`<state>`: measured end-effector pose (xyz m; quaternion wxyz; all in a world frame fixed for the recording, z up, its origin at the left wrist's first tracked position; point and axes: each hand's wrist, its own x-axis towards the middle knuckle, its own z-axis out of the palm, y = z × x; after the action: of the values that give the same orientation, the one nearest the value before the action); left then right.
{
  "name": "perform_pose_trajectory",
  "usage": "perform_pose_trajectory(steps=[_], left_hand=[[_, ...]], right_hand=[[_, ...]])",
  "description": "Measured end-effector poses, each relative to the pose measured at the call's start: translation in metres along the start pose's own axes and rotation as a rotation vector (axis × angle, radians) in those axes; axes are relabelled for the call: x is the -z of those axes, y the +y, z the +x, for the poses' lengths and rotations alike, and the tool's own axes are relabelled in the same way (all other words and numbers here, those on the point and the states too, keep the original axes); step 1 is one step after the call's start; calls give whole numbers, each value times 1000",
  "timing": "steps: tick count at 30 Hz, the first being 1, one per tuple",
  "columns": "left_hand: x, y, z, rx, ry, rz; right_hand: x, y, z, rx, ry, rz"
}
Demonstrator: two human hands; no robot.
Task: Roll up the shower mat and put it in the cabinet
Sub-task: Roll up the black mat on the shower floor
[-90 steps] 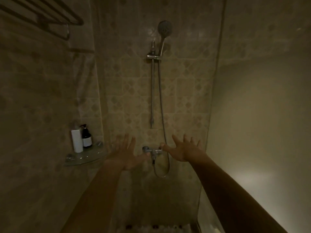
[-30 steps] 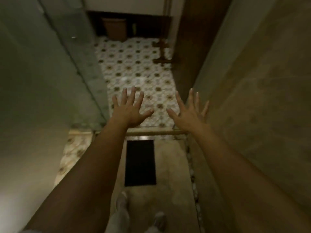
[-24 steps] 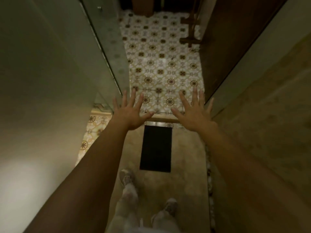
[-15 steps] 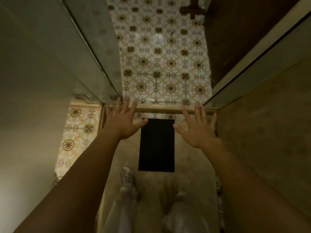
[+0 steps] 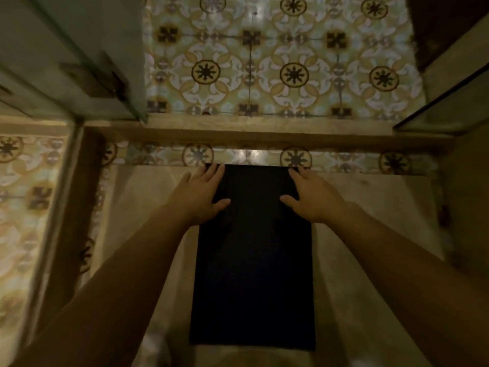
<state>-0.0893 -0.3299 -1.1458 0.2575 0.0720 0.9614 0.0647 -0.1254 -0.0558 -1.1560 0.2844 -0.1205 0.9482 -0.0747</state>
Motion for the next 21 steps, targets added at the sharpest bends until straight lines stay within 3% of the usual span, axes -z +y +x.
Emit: perform_pose_trajectory(steps=[6, 11, 13, 21], left_hand=[[-45, -10, 88, -119, 9, 12], [-39, -18, 95, -240, 278, -59], [-28, -23, 92, -282, 293, -100], [-27, -31, 96, -269, 78, -145]], right_hand=[[-36, 30, 69, 104, 105, 26], [-30, 40, 74, 224, 283, -31], [-21, 42, 71, 293, 330, 26], [-12, 47, 69, 189, 68, 176]])
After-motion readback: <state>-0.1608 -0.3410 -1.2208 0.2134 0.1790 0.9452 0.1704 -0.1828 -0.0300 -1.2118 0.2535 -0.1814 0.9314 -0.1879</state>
